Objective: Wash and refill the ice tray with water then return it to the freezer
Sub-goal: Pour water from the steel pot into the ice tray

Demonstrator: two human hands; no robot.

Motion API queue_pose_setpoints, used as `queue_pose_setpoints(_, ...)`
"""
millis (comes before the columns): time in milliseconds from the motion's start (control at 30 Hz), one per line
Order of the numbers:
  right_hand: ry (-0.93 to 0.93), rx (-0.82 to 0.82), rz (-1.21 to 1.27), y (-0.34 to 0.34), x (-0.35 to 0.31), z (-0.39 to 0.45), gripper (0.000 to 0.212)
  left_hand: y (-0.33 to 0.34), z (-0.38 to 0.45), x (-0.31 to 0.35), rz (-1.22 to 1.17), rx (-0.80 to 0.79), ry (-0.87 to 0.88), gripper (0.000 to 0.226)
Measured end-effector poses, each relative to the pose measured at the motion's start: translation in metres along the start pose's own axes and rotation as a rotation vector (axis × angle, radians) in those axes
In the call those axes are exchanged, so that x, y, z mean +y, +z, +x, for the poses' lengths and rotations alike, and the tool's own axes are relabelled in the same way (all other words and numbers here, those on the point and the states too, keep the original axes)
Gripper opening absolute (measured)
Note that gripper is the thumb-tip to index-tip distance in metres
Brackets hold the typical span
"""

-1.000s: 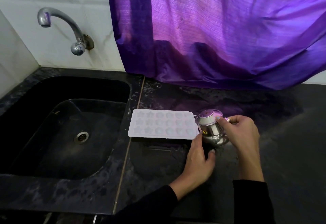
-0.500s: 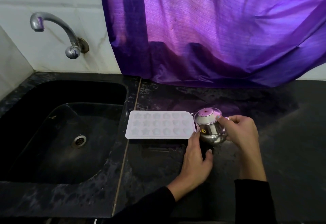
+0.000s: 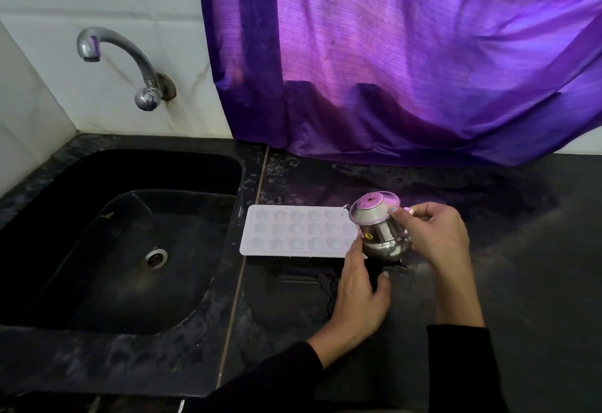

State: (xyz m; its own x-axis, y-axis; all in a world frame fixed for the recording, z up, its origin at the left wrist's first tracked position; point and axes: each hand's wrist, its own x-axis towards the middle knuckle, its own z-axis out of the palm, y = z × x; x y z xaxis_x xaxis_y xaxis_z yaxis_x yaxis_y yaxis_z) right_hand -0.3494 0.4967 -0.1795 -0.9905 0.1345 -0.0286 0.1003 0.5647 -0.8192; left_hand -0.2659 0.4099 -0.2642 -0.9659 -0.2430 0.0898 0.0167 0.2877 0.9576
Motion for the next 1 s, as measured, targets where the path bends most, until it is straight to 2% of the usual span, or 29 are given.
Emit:
queue_pose_setpoints(633,-0.019,0.01,-0.119,0.01,-0.01,-0.008,0.029,-0.009,0.0,-0.003,-0.027,-0.016,-0.016,0.062)
queue_pose_setpoints(1000,-0.001,0.019,-0.075,0.01,-0.009,-0.009,0.029,-0.015,0.0,-0.003,-0.013,-0.007,0.014,0.061)
